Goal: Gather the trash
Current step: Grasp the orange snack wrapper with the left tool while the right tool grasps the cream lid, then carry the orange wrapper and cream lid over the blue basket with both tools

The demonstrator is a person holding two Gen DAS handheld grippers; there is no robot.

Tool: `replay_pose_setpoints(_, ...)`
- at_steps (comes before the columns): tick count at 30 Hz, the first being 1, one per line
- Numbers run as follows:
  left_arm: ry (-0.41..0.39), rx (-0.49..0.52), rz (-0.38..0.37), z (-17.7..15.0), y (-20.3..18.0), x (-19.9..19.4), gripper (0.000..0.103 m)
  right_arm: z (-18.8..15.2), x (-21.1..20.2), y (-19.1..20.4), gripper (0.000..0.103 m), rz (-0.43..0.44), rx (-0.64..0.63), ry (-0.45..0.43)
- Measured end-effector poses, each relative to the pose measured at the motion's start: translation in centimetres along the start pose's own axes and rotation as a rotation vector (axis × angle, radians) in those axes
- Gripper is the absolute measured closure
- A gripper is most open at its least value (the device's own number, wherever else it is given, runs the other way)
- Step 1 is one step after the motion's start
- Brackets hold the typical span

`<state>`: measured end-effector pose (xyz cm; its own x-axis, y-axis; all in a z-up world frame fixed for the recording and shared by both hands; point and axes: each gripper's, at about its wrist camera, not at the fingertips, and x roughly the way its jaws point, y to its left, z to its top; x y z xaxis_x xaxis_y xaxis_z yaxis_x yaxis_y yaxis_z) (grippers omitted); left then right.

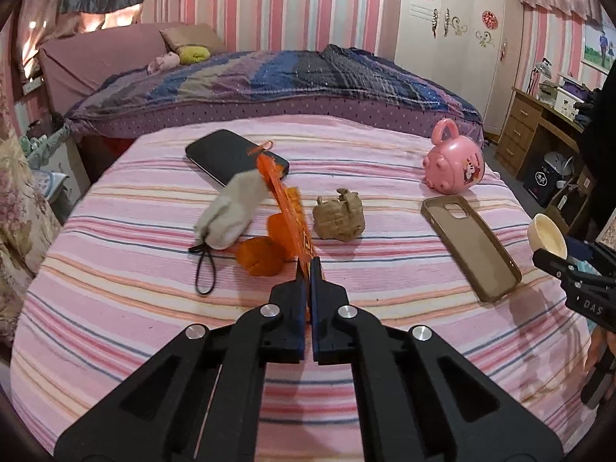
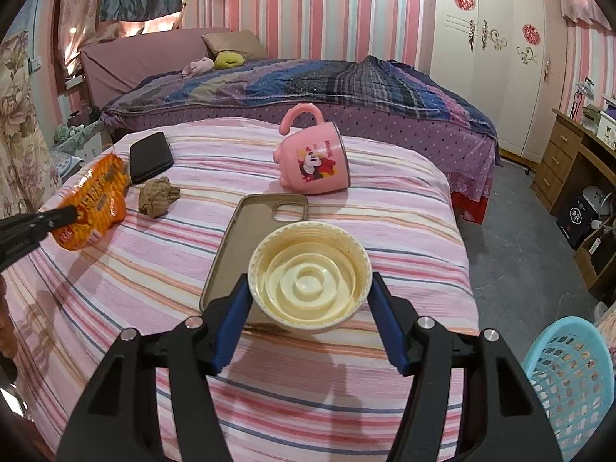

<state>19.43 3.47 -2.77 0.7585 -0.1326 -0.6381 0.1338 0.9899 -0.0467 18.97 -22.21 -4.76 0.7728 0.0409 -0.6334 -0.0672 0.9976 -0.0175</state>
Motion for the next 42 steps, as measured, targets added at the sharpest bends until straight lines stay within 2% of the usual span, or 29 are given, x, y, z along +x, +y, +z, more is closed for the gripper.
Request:
replay_pose_setpoints(8,-0.031,0.015,0.012,-1.1,-1.2,-2.7,0.103,-0.4,-1.7,-1.2,0.042,0.01,0.009,-0.021)
replay_pose_setpoints(21,-0.046,0.046,-0.016,-3.8,-6.5,-6.3,0.103,-2.6,-5.7,-4.4,0.043,-0.019,-0.002,-0.035)
replay_pose_setpoints(30,-0.073,0.136,-0.05,-3.7,-12.5,-7.6,0.103,-5.3,-9.4,-10.4,0.043,-0.105,0.037,-0.042)
replay_pose_setpoints(35,-0.087,0.172,-0.104,-3.5,-16.7,-7.8,0.103,-7.4,-11.3,-15.1,0.042,-0.176,0.092,-0.035)
replay_pose_setpoints(42,-0.09,0.23,-0.203,-3.9,-23.1,-7.4,0.103,-9.9,-13.2,-19.1,0.042,-0.27,0.14,-0.017)
